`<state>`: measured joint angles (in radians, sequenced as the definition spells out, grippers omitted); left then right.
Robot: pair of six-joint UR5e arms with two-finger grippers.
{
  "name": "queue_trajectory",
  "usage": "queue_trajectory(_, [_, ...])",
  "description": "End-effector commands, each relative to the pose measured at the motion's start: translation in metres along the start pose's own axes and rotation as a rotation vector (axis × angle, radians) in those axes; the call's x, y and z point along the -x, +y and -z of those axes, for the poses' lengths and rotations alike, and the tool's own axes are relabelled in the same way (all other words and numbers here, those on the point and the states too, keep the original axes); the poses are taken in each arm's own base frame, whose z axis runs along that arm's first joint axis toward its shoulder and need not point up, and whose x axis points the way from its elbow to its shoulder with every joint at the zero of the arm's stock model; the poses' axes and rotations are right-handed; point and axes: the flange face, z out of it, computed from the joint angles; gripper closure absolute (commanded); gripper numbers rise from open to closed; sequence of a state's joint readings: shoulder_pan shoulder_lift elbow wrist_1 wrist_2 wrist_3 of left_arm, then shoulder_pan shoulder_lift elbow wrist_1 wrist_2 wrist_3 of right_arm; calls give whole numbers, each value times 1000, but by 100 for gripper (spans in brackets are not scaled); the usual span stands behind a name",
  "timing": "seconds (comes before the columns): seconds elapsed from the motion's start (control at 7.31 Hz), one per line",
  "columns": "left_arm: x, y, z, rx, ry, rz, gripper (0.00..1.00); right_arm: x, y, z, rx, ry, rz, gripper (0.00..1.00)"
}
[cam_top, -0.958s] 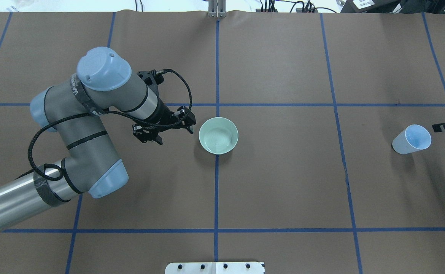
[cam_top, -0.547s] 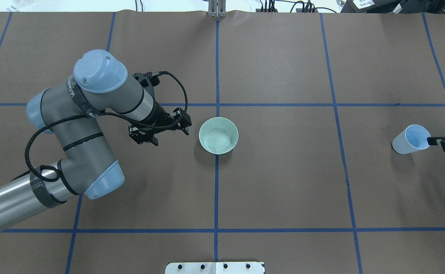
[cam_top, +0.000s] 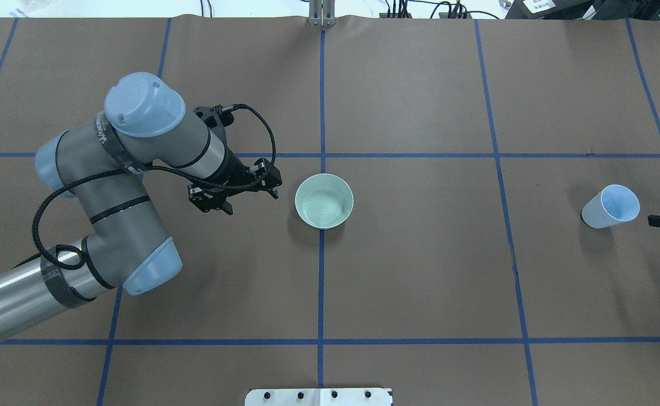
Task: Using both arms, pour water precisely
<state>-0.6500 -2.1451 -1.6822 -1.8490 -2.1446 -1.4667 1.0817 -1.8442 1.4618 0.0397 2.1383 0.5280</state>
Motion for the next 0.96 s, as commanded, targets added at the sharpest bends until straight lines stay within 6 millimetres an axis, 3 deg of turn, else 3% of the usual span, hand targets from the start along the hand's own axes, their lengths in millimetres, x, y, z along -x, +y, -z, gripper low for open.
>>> queue_trajectory(0.0, [0,1,3,-1,5,-1,0,-1,3,-9,7,-10,-3,1])
queue_trajectory(0.41, [9,4,9,-4,5,0,0,25,0,-43,-34,-13,60,2])
queue_trajectory(0.68, [10,3,9,-5,6,1,0,26,5,-49,-35,10,73,2])
queue_trajectory(0.82, [10,3,9,-5,6,1,0,17,17,-49,-40,16,77,2])
